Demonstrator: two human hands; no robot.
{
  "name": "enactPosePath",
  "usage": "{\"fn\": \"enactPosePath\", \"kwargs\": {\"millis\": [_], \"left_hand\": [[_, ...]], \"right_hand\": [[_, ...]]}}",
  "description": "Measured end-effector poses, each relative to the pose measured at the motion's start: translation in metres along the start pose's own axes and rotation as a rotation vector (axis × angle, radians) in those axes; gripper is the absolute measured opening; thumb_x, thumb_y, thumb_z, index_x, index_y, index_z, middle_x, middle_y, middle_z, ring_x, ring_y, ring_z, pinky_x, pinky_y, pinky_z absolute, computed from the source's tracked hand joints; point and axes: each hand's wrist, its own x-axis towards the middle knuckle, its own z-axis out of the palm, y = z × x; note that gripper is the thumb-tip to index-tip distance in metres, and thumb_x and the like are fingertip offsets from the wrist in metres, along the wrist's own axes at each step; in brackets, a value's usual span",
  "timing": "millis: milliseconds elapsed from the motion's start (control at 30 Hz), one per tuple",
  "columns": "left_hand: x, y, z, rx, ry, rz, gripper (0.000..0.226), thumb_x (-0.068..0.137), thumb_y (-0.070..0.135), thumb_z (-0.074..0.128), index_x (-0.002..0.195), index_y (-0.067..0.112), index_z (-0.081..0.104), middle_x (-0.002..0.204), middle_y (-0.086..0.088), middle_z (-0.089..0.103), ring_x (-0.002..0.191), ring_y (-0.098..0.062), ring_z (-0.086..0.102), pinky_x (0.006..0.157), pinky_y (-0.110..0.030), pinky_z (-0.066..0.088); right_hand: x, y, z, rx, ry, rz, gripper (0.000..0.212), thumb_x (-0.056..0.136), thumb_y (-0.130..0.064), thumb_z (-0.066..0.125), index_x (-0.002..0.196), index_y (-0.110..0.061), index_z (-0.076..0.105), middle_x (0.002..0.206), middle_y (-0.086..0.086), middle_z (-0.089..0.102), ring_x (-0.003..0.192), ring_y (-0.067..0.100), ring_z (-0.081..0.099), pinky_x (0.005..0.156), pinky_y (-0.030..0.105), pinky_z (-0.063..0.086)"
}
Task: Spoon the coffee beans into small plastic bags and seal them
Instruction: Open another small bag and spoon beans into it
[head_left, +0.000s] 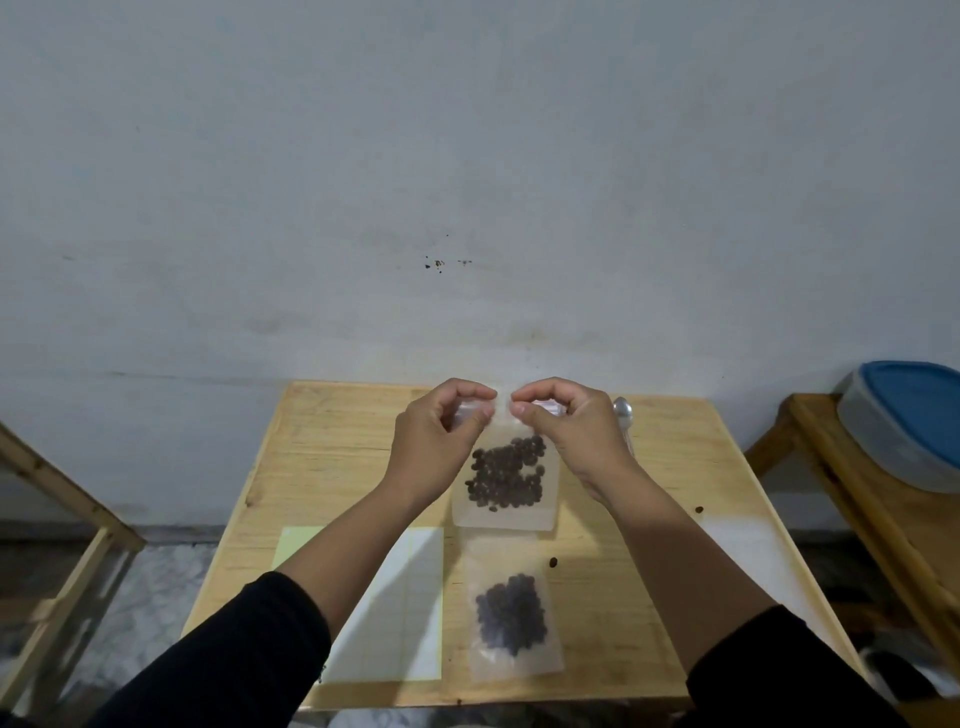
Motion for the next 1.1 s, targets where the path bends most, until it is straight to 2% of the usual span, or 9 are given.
{"fn": "enactPosePath", "kwargs": {"millis": [133, 233, 333, 533, 633, 733, 867, 967, 1100], "left_hand": [[0.001, -0.001, 0.0, -0.014, -0.027, -0.045, 0.009, 0.081, 0.026, 0.072, 0.084, 0.033, 0.067, 0.076, 0.007, 0.066, 0.07, -0.022, 0.058, 0.068, -0.033, 0.05], [0.001, -0.003, 0.0, -0.003, -0.05, -0.059, 0.007, 0.081, 0.024, 0.072, 0.083, 0.028, 0.066, 0.082, 0.011, 0.067, 0.068, -0.007, 0.057, 0.064, -0.02, 0.047], [0.0, -0.004, 0.002, 0.025, -0.045, -0.062, 0.007, 0.083, 0.022, 0.07, 0.081, 0.027, 0.065, 0.083, 0.012, 0.066, 0.064, -0.003, 0.055, 0.059, -0.013, 0.044], [0.002, -0.015, 0.001, -0.034, 0.018, -0.139, 0.006, 0.082, 0.02, 0.069, 0.082, 0.025, 0.066, 0.083, 0.015, 0.065, 0.065, 0.002, 0.053, 0.067, -0.016, 0.043], [0.005, -0.026, -0.001, -0.068, 0.059, -0.225, 0.01, 0.083, 0.018, 0.068, 0.089, 0.026, 0.066, 0.09, 0.013, 0.064, 0.075, -0.013, 0.055, 0.072, -0.023, 0.041], [-0.005, -0.043, 0.007, -0.014, -0.057, -0.33, 0.02, 0.085, 0.019, 0.066, 0.104, 0.027, 0.063, 0.104, 0.0, 0.064, 0.097, -0.028, 0.058, 0.075, -0.025, 0.043], [-0.037, -0.074, 0.022, 0.146, -0.206, -0.378, 0.037, 0.082, 0.013, 0.068, 0.115, 0.026, 0.059, 0.115, 0.004, 0.06, 0.103, -0.017, 0.058, 0.09, -0.028, 0.046], [-0.06, -0.097, 0.034, 0.291, -0.287, -0.4, 0.043, 0.082, 0.011, 0.067, 0.122, 0.023, 0.058, 0.116, 0.0, 0.06, 0.1, -0.015, 0.056, 0.083, -0.017, 0.04], [-0.073, -0.118, 0.048, 0.443, -0.372, -0.395, 0.048, 0.087, 0.013, 0.059, 0.133, 0.021, 0.05, 0.137, -0.004, 0.049, 0.125, -0.02, 0.045, 0.103, -0.023, 0.033]], "right_hand": [[-0.001, 0.004, 0.002, 0.021, -0.022, 0.01, 0.009, 0.077, -0.013, 0.074, 0.077, -0.022, 0.072, 0.082, -0.013, 0.069, 0.084, 0.0, 0.061, 0.086, 0.033, 0.048], [-0.001, 0.006, 0.003, 0.009, -0.038, 0.009, 0.01, 0.077, -0.013, 0.075, 0.076, -0.022, 0.071, 0.08, -0.013, 0.069, 0.085, 0.001, 0.062, 0.085, 0.028, 0.048], [-0.001, 0.007, 0.008, -0.05, -0.023, 0.0, 0.007, 0.077, -0.016, 0.075, 0.077, -0.02, 0.07, 0.081, -0.011, 0.068, 0.088, 0.004, 0.062, 0.087, 0.025, 0.047], [-0.005, 0.015, 0.012, 0.021, -0.066, 0.072, 0.01, 0.08, -0.017, 0.072, 0.088, -0.023, 0.07, 0.088, -0.013, 0.068, 0.081, 0.004, 0.064, 0.079, 0.023, 0.052], [-0.022, 0.032, 0.009, 0.03, -0.141, 0.156, 0.011, 0.08, -0.01, 0.07, 0.087, -0.018, 0.07, 0.084, -0.002, 0.066, 0.074, 0.005, 0.063, 0.068, 0.016, 0.051], [-0.04, 0.058, 0.01, -0.008, -0.069, 0.224, 0.007, 0.078, -0.01, 0.073, 0.082, -0.016, 0.071, 0.074, 0.0, 0.067, 0.067, 0.007, 0.063, 0.065, 0.018, 0.05], [-0.059, 0.097, 0.012, -0.162, 0.006, 0.366, 0.008, 0.077, -0.014, 0.071, 0.085, -0.017, 0.072, 0.079, 0.0, 0.07, 0.075, 0.012, 0.064, 0.067, 0.019, 0.05], [-0.072, 0.125, 0.015, -0.276, -0.008, 0.424, 0.01, 0.08, -0.016, 0.069, 0.09, -0.017, 0.071, 0.084, -0.004, 0.069, 0.082, 0.008, 0.064, 0.076, 0.021, 0.05], [-0.08, 0.147, 0.021, -0.372, 0.03, 0.46, 0.009, 0.081, -0.02, 0.068, 0.09, -0.021, 0.07, 0.089, -0.007, 0.066, 0.088, 0.01, 0.06, 0.079, 0.024, 0.049]]}}
